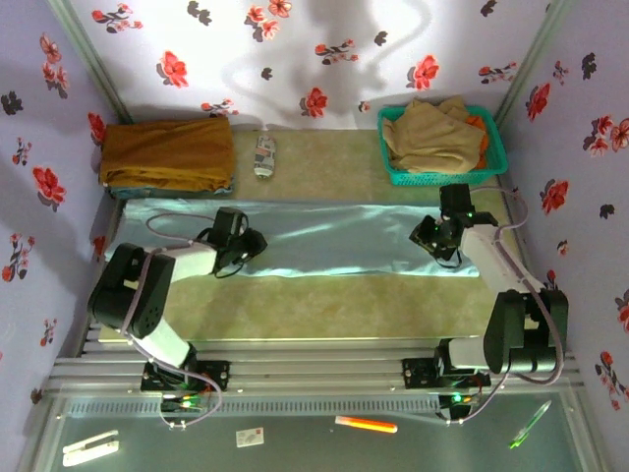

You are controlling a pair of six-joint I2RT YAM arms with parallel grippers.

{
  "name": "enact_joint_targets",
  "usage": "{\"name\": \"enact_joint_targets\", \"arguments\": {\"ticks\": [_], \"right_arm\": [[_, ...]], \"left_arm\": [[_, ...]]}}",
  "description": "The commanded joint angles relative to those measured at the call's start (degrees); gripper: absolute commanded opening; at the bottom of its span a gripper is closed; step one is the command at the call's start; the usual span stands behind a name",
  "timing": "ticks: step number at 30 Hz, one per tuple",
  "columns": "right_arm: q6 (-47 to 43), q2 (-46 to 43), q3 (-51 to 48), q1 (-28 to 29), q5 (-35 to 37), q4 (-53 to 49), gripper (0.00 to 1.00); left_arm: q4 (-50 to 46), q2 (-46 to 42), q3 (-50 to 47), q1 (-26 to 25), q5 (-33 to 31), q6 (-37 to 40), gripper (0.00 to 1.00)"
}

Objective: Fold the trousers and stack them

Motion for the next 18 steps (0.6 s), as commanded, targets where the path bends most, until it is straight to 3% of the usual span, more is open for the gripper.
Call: {"name": "enact_joint_targets", "arguments": {"ticks": [1,5,12,18], "right_arm": [[-3.5,1.8,2.9,0.2,5.4,-3.3,0.4],[-4.1,5.5,4.1,-0.1,7.0,-2.4,0.39],[-1.2,15.1,2.3,-3.6,3.7,2.3,0.04],[-1.5,21.8,2.9,-8.5,2.1,3.5,0.01]], "left_arm": [[-9.7,-1.1,-1.6,2.0,-3.6,4.7,0.22],[-13.0,-3.2,0.9,2.2,-2.3,6.9,0.24],[-12.8,-4.2,0.8,2.2,-1.6,6.9,0.24],[-11.3,-5.2,-1.1,2.9,-1.0,6.4,0.24]]}}
